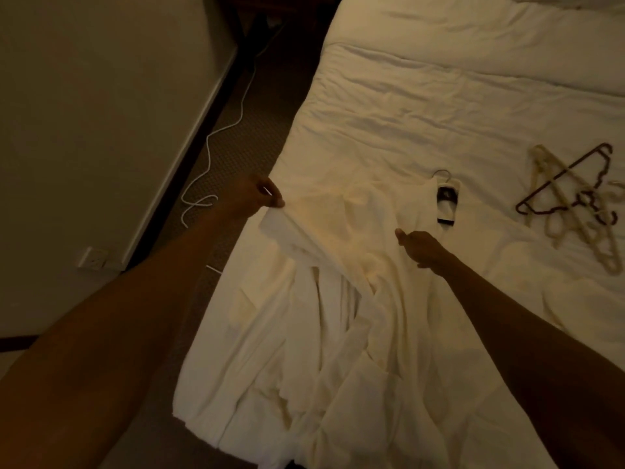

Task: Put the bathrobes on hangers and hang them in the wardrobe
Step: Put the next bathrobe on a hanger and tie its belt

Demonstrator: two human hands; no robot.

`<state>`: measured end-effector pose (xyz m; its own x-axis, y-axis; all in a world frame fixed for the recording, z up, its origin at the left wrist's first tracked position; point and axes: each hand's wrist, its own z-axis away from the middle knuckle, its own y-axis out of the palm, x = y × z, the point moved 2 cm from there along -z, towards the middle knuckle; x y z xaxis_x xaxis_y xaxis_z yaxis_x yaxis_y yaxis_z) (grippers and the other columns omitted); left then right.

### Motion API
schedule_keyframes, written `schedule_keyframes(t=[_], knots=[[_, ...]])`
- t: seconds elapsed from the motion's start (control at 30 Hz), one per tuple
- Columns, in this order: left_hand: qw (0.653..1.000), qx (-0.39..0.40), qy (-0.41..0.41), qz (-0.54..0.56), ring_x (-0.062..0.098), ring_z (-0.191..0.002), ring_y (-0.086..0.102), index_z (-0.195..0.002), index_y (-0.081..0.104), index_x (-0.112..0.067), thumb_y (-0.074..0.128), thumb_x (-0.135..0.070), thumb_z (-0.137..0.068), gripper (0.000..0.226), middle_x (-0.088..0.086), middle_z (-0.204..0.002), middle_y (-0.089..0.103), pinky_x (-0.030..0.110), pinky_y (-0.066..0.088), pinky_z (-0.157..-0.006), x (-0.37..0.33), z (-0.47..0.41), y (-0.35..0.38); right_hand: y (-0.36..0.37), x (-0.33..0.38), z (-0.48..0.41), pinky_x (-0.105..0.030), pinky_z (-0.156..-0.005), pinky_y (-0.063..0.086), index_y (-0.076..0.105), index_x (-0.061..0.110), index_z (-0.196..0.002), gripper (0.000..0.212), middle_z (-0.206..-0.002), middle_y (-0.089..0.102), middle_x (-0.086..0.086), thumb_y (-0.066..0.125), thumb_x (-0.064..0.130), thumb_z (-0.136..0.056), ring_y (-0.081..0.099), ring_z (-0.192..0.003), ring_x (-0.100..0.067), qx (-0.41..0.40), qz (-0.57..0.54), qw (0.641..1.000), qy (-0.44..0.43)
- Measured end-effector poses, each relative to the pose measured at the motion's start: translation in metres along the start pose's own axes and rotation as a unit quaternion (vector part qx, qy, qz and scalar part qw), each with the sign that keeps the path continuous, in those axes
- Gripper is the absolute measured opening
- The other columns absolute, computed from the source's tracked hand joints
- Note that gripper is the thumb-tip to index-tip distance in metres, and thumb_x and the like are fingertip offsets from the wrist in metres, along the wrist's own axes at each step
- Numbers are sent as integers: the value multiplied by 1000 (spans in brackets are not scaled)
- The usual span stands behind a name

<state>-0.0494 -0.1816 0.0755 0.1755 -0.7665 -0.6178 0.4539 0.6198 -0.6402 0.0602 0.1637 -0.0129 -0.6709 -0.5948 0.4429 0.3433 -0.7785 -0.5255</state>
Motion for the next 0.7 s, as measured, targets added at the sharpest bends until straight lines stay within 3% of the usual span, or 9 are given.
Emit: schedule_keyframes(t=[0.07,0.13,0.23,0.3,0.33,0.4,0.47,0.6,0.7], knots=[[999,-31,25,-7,22,-90,67,-90,77,-10,84,-21,-75,20,12,-94,74,36,52,-84,-8,7,-11,-4,13,0,-48,-101,44,60,-3,-120,68,-126,57,-23,31,55,-100,55,-113,-40,-13,17,999,-24],[999,16,36,-10,18,-86,67,-87,78,-13,87,-30,-70,26,9,-92,75,29,51,-77,-10,11,-6,-4,21,2,-44,-103,40,59,-4,-122,64,-128,56,-24,30,50,-102,52,-117,-39,-22,19,999,-40],[959,249,-73,-116,16,-74,66,-91,79,-19,92,-52,-50,53,9,-92,76,28,43,-62,3,16,21,4,22,3,-40,-102,36,50,1,-135,52,-133,52,-25,27,38,-106,48,-123,-39,-20,14,999,-39],[899,338,-168,-221,15,-82,69,-102,75,-15,86,-47,-69,46,3,-96,76,24,41,-60,18,19,40,11,13,-2,-41,-102,37,50,1,-134,53,-134,52,-24,32,41,-104,49,-123,-38,-29,38,998,-41],[910,301,-172,-227,19,-87,70,-100,74,-11,81,-45,-77,42,3,-96,75,25,45,-62,24,14,48,14,6,-7,-41,-101,38,51,0,-130,55,-133,53,-23,37,45,-102,49,-122,-38,-47,34,998,-39],[972,99,-103,-189,30,-94,69,-88,69,-10,74,-45,-84,35,10,-96,71,34,54,-76,34,-6,66,17,-12,-20,-42,-101,38,48,0,-129,58,-134,52,-22,44,48,-99,48,-123,-38,-98,6,995,-31],[987,-70,-47,-137,30,-98,65,-83,62,-22,69,-45,-88,25,9,-99,69,37,52,-84,30,-20,84,16,-29,-31,-43,-102,37,44,0,-132,57,-135,49,-23,48,46,-98,46,-125,-39,-131,-14,991,-12],[993,-90,33,-66,27,-104,60,-111,62,-20,61,-42,-93,28,8,-109,66,32,44,-82,6,-49,140,8,-56,-57,-48,-104,39,39,4,-137,60,-137,43,-23,52,45,-96,45,-125,-40,-187,-40,981,25],[993,-85,41,-77,35,-122,49,-134,51,-21,55,-51,-95,49,14,-132,52,45,44,-97,-14,-73,170,2,-64,-78,-45,-106,37,35,2,-142,66,-140,44,-22,53,44,-95,44,-128,-39,-195,-60,979,28]])
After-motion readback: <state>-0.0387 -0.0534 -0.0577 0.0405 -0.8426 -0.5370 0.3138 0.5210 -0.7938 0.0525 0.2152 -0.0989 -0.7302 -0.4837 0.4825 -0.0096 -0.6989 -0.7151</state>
